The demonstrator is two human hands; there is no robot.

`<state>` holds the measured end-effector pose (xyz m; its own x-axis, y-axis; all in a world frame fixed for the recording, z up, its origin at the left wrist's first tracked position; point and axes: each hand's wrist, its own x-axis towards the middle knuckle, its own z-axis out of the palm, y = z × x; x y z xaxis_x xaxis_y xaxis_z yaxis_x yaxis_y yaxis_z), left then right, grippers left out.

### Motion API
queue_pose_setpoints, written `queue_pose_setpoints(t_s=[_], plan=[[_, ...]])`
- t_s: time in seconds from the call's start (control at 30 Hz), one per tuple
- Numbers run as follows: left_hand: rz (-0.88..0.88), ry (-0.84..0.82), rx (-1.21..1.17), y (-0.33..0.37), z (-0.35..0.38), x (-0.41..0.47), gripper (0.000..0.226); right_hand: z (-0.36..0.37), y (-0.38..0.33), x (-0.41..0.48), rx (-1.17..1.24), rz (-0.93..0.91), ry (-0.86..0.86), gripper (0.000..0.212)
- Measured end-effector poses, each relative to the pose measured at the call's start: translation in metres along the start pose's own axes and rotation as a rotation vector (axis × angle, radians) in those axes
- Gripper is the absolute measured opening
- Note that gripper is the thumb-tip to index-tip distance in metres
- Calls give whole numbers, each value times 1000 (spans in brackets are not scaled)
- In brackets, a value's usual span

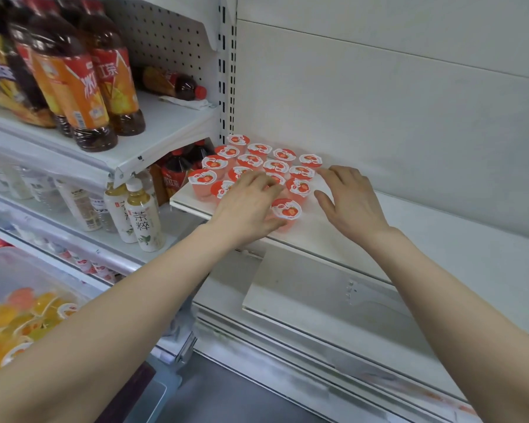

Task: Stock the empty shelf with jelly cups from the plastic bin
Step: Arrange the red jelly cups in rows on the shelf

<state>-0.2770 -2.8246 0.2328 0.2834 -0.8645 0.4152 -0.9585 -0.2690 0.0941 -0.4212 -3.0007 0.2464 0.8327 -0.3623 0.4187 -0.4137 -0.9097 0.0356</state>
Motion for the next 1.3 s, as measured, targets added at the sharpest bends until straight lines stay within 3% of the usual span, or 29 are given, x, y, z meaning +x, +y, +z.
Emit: queue_pose_setpoints(t_s=[0.17, 0.43, 0.7, 0.8, 1.03, 1.2, 1.3], plan=[[32, 86, 0, -30, -20, -34, 48, -13, -38, -14, -23, -14, 51, 47], [45, 113, 52, -110, -60, -133, 47, -13, -151, -37, -39, -93, 130, 44], [-183, 77, 43, -216, -65, -288, 44, 42, -308, -79, 132, -220, 29, 46], [-337, -21, 14, -245, -55, -355, 48, 76, -361, -101, 213, -284, -26, 44], [-627, -243, -14, -279, -22, -460, 37, 139, -440, -120, 290, -480, -342, 42], [-760, -314, -50, -284, -5, -474, 37, 168, -475, -88, 26, -422, -741, 38], [-773, -328, -31, -285, -2, -473, 38, 185, -493, -73, -138, -526, -966, 47]])
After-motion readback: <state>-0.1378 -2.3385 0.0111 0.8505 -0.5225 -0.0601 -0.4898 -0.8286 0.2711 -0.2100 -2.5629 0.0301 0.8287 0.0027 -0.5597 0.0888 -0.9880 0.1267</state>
